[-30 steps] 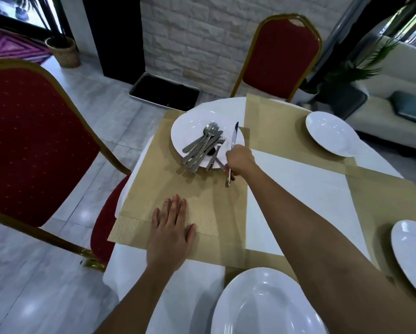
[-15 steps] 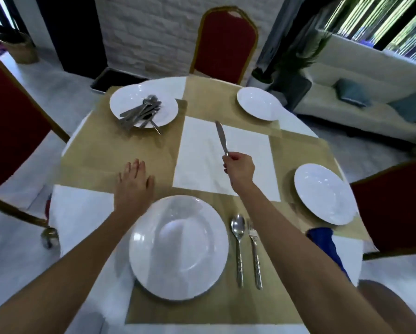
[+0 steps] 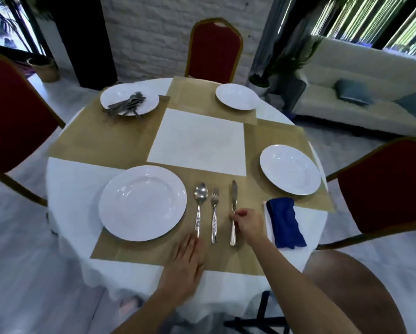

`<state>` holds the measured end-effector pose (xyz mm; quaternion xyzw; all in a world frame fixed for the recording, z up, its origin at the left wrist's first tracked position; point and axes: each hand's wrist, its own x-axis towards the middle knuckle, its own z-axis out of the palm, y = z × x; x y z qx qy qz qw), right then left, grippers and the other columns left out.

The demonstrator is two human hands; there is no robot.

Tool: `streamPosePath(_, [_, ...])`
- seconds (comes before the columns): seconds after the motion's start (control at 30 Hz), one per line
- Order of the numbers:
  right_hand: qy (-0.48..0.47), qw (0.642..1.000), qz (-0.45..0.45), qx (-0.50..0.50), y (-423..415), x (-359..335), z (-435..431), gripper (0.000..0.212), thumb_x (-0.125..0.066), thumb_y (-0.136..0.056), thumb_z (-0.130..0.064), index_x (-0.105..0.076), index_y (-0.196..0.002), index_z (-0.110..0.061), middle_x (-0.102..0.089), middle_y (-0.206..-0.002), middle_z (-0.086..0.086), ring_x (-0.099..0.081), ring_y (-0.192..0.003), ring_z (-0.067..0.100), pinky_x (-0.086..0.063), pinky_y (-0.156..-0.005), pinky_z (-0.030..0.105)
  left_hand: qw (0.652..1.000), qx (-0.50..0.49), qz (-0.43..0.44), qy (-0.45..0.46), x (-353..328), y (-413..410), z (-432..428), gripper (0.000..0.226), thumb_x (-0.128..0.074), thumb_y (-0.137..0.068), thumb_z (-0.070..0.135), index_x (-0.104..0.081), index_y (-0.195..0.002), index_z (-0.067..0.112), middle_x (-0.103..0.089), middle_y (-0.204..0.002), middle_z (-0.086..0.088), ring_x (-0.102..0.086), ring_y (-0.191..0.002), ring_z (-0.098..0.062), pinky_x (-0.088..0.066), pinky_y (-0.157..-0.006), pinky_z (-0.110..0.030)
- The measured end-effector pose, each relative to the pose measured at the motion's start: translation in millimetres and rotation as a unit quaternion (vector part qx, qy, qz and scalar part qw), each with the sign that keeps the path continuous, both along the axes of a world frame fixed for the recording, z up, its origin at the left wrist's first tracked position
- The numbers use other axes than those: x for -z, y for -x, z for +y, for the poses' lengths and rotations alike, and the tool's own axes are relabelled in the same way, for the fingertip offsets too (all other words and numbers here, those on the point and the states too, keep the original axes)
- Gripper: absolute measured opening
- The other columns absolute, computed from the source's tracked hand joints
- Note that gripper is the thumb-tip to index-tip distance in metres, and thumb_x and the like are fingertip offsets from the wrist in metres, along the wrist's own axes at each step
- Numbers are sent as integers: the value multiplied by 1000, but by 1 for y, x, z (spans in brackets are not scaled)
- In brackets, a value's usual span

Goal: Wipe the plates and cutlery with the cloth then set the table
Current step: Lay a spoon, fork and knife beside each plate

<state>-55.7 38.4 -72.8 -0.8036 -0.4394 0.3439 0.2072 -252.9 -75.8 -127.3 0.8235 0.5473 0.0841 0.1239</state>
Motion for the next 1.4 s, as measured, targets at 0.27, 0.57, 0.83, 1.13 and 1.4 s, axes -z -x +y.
streamPosePath(0.27, [-11, 1000, -25, 9, 2, 1, -10, 11, -73, -83, -23, -69, -91, -16, -69, -94, 1, -62, -92, 21, -43, -74, 26, 995, -86, 59, 0, 0, -9, -5, 69, -30, -92, 46, -35, -144, 1, -31, -152, -15, -21, -143, -27, -11, -117, -43])
streamPosePath(0.57, [-16, 997, -69, -15, 5, 5, -15, 12, -69, -87, -25, -67, -92, -15, -68, -94, 3, -59, -85, 18, -41, -71, 26, 989, -141, 40, 14, 4, -11, -13, 76, -32, -90, 54, -27, -147, 4, -30, -152, -17, -27, -142, -32, -13, -116, -45])
streamPosePath(0.83, [-24, 997, -76, -10, 6, 8, -23, 14, -67, -88, -28, -64, -93, -15, -65, -90, 0, -58, -87, 18, -39, -71, 27, 988, -142, 54, 19, 4, -11, -14, 76, -26, -92, 58, -20, -150, 11, -22, -156, -15, -20, -144, -31, -5, -116, -42])
streamPosePath(1.13, [-20, 998, -59, -23, 5, 6, -23, 14, -68, -87, -28, -64, -89, -14, -66, -87, 3, -61, -86, 21, -42, -69, 28, 990, -126, 45, 41, -15, -15, -10, 67, -33, -91, 46, -37, -141, 1, -42, -145, -18, -41, -135, -31, -9, -114, -37])
streamPosePath(1.4, [-79, 995, -57, -31, 16, -32, 22, 22, -52, -95, -27, -67, -102, -12, -69, -96, 7, -59, -84, 21, -38, -70, 25, 995, -86, -16, -49, -75, 14, 64, 61, -27, -94, 38, -35, -144, 5, -28, -153, -6, -30, -141, -22, -23, -117, -40])
